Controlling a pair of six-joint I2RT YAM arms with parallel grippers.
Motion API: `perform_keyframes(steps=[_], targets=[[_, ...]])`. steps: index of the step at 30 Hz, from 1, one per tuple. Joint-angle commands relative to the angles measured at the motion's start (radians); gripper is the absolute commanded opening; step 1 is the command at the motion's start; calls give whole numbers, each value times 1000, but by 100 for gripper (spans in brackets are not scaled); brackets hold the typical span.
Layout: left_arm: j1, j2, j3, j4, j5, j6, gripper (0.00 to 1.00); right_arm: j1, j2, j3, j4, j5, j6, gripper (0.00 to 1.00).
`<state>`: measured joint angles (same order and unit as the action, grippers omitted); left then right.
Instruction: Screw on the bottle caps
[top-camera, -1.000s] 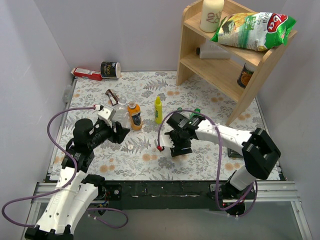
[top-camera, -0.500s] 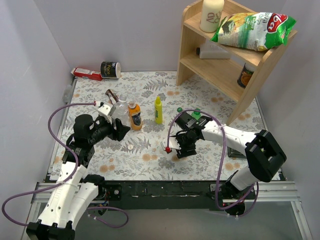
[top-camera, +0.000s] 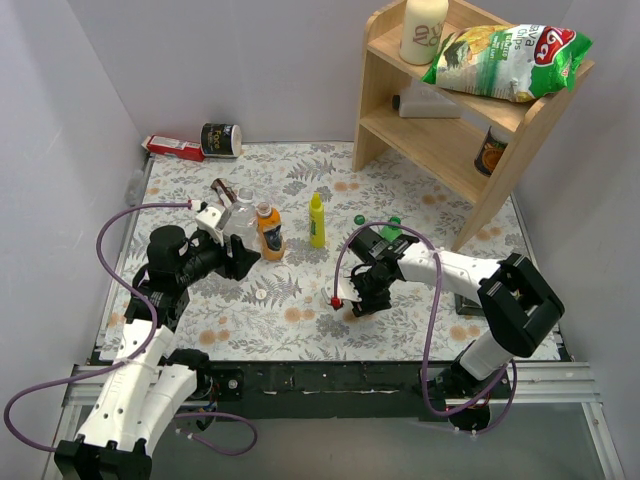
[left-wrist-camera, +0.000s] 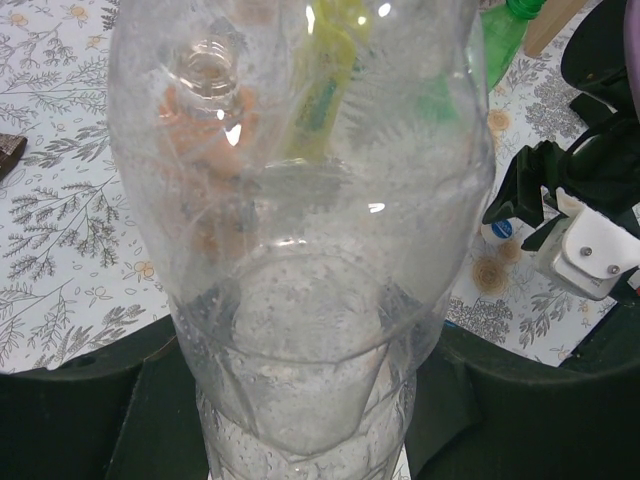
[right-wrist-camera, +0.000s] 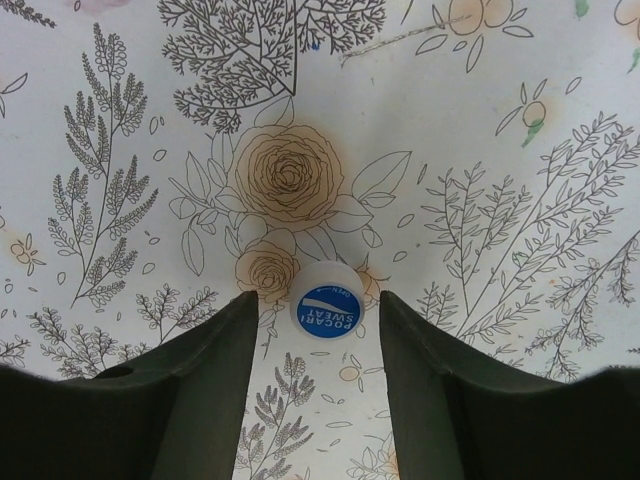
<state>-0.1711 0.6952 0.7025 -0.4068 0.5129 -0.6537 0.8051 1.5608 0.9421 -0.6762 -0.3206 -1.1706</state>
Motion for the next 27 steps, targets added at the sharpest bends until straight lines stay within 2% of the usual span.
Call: perform_keyframes(steps=[1, 11, 17, 20, 23, 24, 25, 27], targets=[[10, -2, 29, 17, 24, 8, 0, -6, 27, 9, -6, -5, -70, 57], [12, 1, 9, 26, 45, 11, 0, -7, 27, -28, 9, 34, -92, 52], [12, 15, -6, 39, 107, 14, 0, -6, 7, -40, 6, 48, -90, 41], [10, 23, -6, 10, 229, 100, 0, -6, -34, 13, -66, 23, -57, 33], [10, 52, 15, -93, 314, 270, 0, -6, -103, 188, -164, -55, 18, 30], [10, 67, 21, -130, 328, 328, 0, -7, -126, 301, -233, -81, 40, 29], [9, 72, 28, -160, 334, 448, 0, -6, -134, 370, -268, -110, 60, 29], [9, 72, 26, -239, 357, 569, 0, -3, -142, 481, -350, -182, 133, 29]])
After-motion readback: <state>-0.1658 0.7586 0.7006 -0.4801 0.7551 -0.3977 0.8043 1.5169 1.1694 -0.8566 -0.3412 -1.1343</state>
